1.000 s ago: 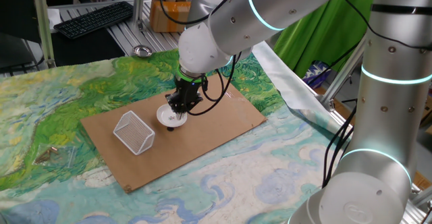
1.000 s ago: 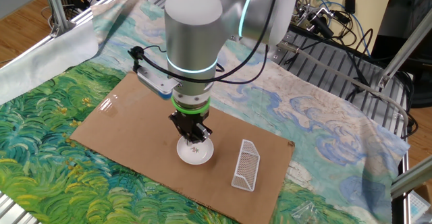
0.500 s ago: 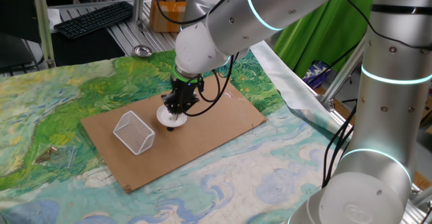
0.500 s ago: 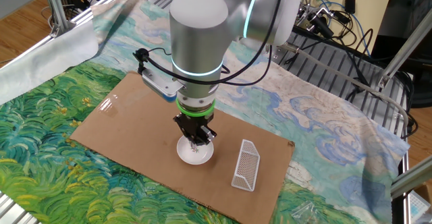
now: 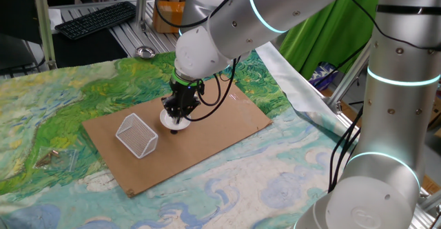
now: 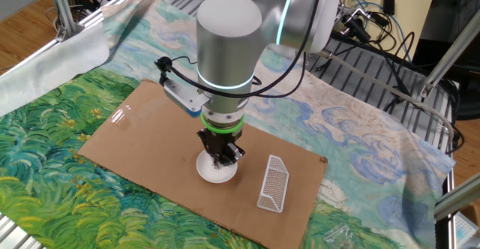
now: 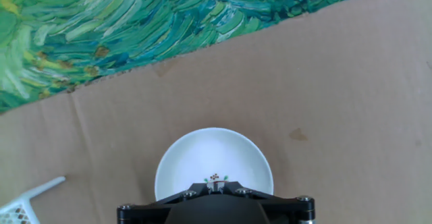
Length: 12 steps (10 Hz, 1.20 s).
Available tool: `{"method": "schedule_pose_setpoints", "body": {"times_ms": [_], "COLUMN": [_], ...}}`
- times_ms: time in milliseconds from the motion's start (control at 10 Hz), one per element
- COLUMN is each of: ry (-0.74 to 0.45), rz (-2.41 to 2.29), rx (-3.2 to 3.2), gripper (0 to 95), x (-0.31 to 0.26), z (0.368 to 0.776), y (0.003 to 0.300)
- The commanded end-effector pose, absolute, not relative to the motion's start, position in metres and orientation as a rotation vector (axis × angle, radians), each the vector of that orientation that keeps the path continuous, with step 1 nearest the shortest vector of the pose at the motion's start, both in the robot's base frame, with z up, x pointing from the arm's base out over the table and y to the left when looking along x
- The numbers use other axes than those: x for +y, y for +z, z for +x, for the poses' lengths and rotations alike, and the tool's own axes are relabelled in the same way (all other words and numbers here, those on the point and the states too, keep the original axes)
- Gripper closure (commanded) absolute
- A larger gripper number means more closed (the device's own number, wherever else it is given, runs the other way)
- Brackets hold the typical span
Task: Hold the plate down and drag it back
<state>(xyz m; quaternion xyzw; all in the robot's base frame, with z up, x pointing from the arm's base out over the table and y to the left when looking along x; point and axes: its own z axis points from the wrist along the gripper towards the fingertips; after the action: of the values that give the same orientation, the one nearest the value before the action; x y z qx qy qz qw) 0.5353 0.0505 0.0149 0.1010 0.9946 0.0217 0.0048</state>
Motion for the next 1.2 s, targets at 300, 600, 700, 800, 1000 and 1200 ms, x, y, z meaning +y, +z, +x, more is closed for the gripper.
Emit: {"method": "schedule_pose_setpoints", "body": {"times_ms": [300,600,700,800,1000,1200], "ry": [0.058,0.003,0.003,0.003,-0.013,-0.016], "rz": [0.321,0.322,0.323,0.326,0.327,0.32], "rx": [3.112,3.106,3.105,3.105,3.103,3.103], "gripper": [57.0,38.0,38.0,38.0,38.0,38.0], "x": [0.0506,0.0498,0.0494,0.0494,0.0467,0.0412], "z": [0.5358,0.5359,0.5359,0.5359,0.5361,0.5364], "y": [0.0136,0.0132,0.0132,0.0133,0.0125,0.011]}}
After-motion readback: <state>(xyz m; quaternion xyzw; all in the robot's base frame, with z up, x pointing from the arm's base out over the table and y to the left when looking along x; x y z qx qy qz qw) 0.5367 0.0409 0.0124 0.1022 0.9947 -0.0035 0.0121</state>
